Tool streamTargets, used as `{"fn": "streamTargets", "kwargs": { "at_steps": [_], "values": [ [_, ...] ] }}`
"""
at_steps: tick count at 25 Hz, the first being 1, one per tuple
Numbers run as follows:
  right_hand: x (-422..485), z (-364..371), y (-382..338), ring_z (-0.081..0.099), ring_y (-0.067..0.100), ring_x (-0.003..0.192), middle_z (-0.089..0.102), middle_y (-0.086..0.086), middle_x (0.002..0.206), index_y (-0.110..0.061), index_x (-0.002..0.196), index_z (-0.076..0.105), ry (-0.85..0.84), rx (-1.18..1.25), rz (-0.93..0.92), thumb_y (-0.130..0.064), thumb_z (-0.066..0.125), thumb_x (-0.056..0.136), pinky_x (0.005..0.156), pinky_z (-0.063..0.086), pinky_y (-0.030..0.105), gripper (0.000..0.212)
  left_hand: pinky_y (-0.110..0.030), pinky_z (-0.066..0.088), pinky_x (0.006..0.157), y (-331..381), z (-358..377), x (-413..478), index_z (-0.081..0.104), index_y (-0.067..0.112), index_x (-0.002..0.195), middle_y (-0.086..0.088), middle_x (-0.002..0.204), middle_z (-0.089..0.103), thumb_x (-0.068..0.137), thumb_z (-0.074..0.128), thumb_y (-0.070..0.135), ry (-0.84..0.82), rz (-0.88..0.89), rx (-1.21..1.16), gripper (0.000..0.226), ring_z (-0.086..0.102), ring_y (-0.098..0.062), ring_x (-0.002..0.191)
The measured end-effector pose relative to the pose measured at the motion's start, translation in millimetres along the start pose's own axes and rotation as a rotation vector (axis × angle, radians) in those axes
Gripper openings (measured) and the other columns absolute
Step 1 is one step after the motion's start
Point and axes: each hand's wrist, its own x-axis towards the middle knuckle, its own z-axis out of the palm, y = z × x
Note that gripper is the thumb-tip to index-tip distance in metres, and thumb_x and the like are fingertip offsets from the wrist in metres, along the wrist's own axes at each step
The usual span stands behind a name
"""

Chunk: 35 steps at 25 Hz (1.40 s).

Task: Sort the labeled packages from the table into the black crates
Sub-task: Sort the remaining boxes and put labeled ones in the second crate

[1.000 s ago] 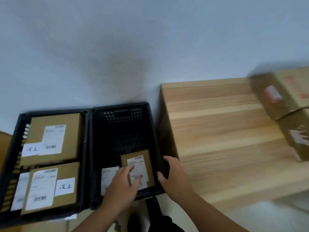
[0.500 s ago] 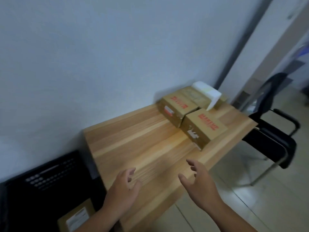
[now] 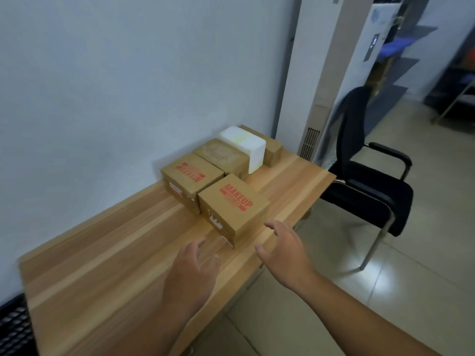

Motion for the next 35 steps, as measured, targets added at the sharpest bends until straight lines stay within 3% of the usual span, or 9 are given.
{"fn": "streamTargets", "kwargs": {
  "at_steps": [5,8,16,19,23,26,31,35],
  "values": [
    [74,-5,26,0.048,0.004,0.121,0.051,-0.013,0.137,-0.029,0.141,0.048,-0.047,0.017,0.002,-0.039,0.072,0.090,0.100,0.044,0.026,0.058,-0.028,0.046,0.100,25,24,61,0.043,0.032,0.147,0.015,0.147,0.041,0.095,0.053,0.055,0.177,0.194,0.282,0.058,0.052,-0.007,0.125],
    [122,3,35,0.049,0.008,0.126,0.052,-0.013,0.137,-0.029,0.141,0.048,-0.103,-0.006,-0.010,-0.037,0.073,0.090,0.105,0.047,0.032,0.058,-0.029,0.048,0.102,26,39,109,0.043,0.030,0.149,0.012,0.151,0.038,0.095,0.051,0.056,0.200,0.158,0.284,0.060,0.050,-0.008,0.129],
    [226,27,46,0.051,0.005,0.124,0.053,-0.018,0.132,-0.032,0.139,0.050,-0.262,-0.069,-0.074,-0.047,0.073,0.087,0.102,0.049,0.030,0.059,-0.035,0.050,0.106,24,75,177,0.032,0.033,0.156,0.008,0.159,0.029,0.099,0.043,0.058,0.125,-0.023,0.306,0.063,0.047,-0.012,0.135],
    [265,39,58,0.051,0.004,0.119,0.050,-0.020,0.126,-0.031,0.140,0.049,-0.347,-0.068,-0.102,-0.049,0.073,0.086,0.097,0.049,0.029,0.062,-0.031,0.047,0.105,22,90,195,0.031,0.029,0.156,0.009,0.154,0.035,0.100,0.046,0.057,0.128,-0.171,0.218,0.064,0.047,-0.011,0.133],
    [317,55,80,0.050,0.006,0.114,0.054,-0.007,0.138,-0.025,0.144,0.045,-0.516,-0.032,-0.063,-0.049,0.075,0.085,0.093,0.048,0.030,0.071,-0.038,0.041,0.114,20,117,208,0.022,0.022,0.160,0.003,0.158,0.037,0.100,0.043,0.061,0.075,-0.431,0.068,0.074,0.040,-0.018,0.143],
    [343,71,95,0.054,0.011,0.118,0.055,-0.003,0.140,-0.023,0.146,0.045,-0.682,0.024,-0.057,-0.051,0.077,0.083,0.091,0.048,0.029,0.076,-0.039,0.045,0.110,25,137,218,0.032,0.026,0.155,0.003,0.149,0.046,0.100,0.045,0.060,0.104,-0.526,-0.045,0.066,0.047,-0.015,0.135],
    [364,84,108,0.061,0.001,0.094,0.060,-0.015,0.115,-0.025,0.137,0.053,-0.862,0.180,0.018,-0.047,0.081,0.081,0.073,0.053,0.021,0.066,-0.041,0.052,0.103,29,163,218,0.041,0.036,0.149,0.013,0.137,0.059,0.101,0.045,0.059,0.208,-0.585,-0.230,0.054,0.058,-0.008,0.126],
    [359,82,107,0.059,-0.002,0.090,0.057,-0.016,0.116,-0.029,0.136,0.051,-0.892,0.266,0.073,-0.044,0.080,0.083,0.064,0.049,0.016,0.062,-0.013,0.050,0.083,39,164,213,0.042,0.044,0.144,0.025,0.121,0.064,0.102,0.048,0.054,0.239,-0.646,-0.403,0.044,0.064,0.000,0.113]
  ]
}}
